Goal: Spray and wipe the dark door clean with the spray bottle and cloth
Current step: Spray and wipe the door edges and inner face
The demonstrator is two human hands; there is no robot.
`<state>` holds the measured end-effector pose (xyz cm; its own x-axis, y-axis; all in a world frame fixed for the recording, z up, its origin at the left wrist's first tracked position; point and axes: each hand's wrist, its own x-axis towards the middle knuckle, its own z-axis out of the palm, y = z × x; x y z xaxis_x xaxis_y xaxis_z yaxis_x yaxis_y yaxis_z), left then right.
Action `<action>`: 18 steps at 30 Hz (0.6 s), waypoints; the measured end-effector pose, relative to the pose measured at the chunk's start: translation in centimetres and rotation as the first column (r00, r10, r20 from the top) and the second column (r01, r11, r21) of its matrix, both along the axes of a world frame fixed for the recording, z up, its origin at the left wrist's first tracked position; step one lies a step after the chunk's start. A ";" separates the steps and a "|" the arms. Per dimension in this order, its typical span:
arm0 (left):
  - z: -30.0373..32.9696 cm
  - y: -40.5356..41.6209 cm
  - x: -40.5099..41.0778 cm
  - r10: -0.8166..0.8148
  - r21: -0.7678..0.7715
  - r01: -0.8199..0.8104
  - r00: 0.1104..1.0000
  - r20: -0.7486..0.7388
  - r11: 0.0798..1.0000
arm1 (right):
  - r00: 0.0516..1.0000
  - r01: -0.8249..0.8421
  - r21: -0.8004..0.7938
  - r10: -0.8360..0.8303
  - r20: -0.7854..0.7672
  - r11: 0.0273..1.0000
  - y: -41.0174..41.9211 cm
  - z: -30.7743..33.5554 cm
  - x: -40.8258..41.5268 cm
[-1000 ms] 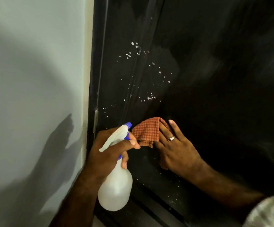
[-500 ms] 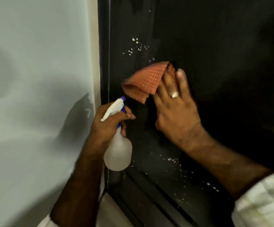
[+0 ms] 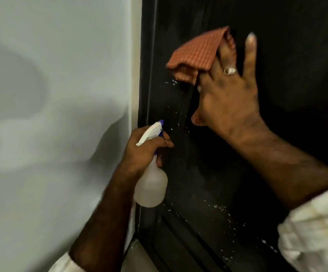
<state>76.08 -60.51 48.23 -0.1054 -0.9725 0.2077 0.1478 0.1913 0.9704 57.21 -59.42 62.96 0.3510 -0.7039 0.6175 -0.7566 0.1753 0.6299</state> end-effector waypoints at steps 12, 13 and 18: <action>-0.9 -2.0 2.9 -0.067 -0.030 0.067 0.998 0.021 0.997 | 0.952 0.151 0.627 0.058 -0.300 0.764 0.5 -13.7 1.2; -0.7 -1.9 3.3 -0.064 -0.039 0.064 0.998 -0.001 0.997 | 0.942 0.161 0.603 0.060 -0.329 0.781 0.5 -12.6 1.3; 1.0 -2.0 5.7 -0.120 -0.116 0.122 0.992 0.023 0.986 | 0.983 0.005 0.120 0.018 -0.183 0.993 0.0 -1.3 1.8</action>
<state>81.76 -62.53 49.20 -0.2251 -0.9214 0.3166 0.1614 0.2852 0.9448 59.04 -59.47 61.63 0.4551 -0.7660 0.4540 -0.6274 0.0859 0.7739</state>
